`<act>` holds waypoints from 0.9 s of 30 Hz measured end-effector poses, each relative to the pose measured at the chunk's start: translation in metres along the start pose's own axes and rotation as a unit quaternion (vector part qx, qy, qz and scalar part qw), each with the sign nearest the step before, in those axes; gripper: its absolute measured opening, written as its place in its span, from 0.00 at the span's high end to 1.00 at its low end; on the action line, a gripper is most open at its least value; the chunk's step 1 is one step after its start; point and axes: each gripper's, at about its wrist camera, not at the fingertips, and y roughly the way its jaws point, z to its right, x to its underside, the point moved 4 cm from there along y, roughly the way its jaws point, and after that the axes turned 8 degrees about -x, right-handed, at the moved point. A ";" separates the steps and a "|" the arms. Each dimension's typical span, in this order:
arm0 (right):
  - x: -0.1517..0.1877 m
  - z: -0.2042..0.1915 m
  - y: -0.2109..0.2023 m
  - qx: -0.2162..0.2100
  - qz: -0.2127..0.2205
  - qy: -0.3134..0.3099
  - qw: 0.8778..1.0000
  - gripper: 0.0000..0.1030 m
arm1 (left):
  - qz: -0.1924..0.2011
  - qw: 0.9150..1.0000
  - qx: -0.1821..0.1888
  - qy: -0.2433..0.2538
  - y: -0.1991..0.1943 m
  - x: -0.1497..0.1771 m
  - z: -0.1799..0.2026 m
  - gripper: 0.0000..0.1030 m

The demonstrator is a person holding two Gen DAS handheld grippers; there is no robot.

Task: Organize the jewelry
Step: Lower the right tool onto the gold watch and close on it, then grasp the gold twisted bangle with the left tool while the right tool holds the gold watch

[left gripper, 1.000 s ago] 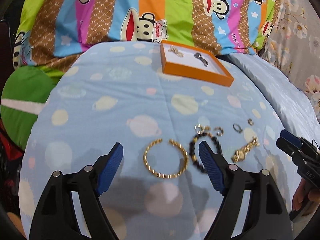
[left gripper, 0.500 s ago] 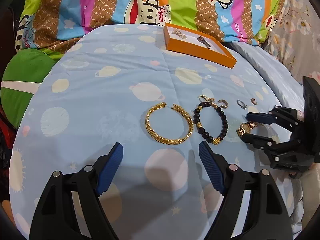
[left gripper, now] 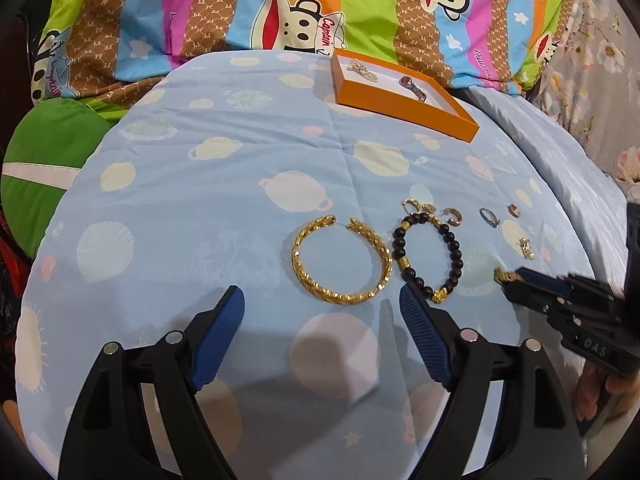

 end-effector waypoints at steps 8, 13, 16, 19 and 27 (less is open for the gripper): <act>0.004 0.000 -0.002 0.008 0.018 0.025 0.999 0.79 | 0.015 1.000 -0.021 0.017 0.013 -0.010 0.010 0.18; 0.004 -0.002 -0.002 0.016 0.024 0.028 0.999 0.79 | 0.020 0.999 -0.020 0.015 0.015 -0.013 0.009 0.30; 0.004 -0.002 -0.004 0.016 0.029 0.035 0.999 0.79 | 0.023 1.000 -0.014 0.012 0.013 -0.013 0.008 0.43; 0.003 -0.004 -0.010 0.018 0.039 0.037 0.998 0.79 | 0.025 1.000 -0.010 0.014 0.012 -0.013 0.009 0.46; -0.009 -0.007 -0.038 0.025 0.077 0.041 0.996 0.79 | 0.000 1.000 0.025 0.003 0.010 -0.012 0.004 0.93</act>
